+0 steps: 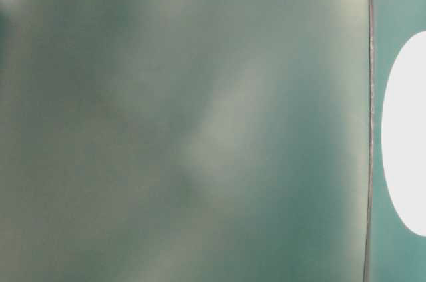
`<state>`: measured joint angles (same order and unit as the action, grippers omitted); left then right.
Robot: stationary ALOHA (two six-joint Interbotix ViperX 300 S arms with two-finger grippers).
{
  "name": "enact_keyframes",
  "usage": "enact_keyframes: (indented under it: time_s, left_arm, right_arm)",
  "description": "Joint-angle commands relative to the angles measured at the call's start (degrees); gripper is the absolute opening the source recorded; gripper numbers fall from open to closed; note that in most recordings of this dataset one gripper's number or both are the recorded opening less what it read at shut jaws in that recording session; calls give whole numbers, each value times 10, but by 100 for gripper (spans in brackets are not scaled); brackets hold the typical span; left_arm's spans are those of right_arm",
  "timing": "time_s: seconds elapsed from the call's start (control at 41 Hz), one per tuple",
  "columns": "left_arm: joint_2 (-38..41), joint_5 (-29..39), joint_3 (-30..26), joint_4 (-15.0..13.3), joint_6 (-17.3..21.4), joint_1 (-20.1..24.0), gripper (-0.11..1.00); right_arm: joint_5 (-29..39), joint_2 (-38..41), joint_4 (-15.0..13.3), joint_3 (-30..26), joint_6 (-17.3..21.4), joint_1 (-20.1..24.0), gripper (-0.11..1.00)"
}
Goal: Scoop the yellow hexagonal prism block from the bowl with a spoon using the right arm.
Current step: 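Move the right gripper to the pink spoon's handle on the spoon rest, then close the right gripper on the pink spoon handle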
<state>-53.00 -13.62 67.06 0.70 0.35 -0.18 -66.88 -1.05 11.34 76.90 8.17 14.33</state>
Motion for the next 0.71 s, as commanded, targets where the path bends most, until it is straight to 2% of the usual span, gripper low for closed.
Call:
enact_keyframes:
  time_s: [0.0,0.122,0.292,0.39,0.682]
  left_arm:
    - [2,-3,-11,1,1,-1,-1]
    - [2,-3,-11,1,1,0,-1]
    - [3,-3,-11,1,1,-1,-1]
    - [2,-3,-11,1,1,0,-1]
    - [2,-3,-11,1,1,0,-1]
  right_arm:
    - [-30,23,35,-4,-1,33,59]
    - [-64,57,81,-4,-1,78,59]
    - [-101,96,122,-4,-1,122,59]
    - [-107,114,134,-4,-2,133,59]
    - [-104,139,144,-3,-1,134,59]
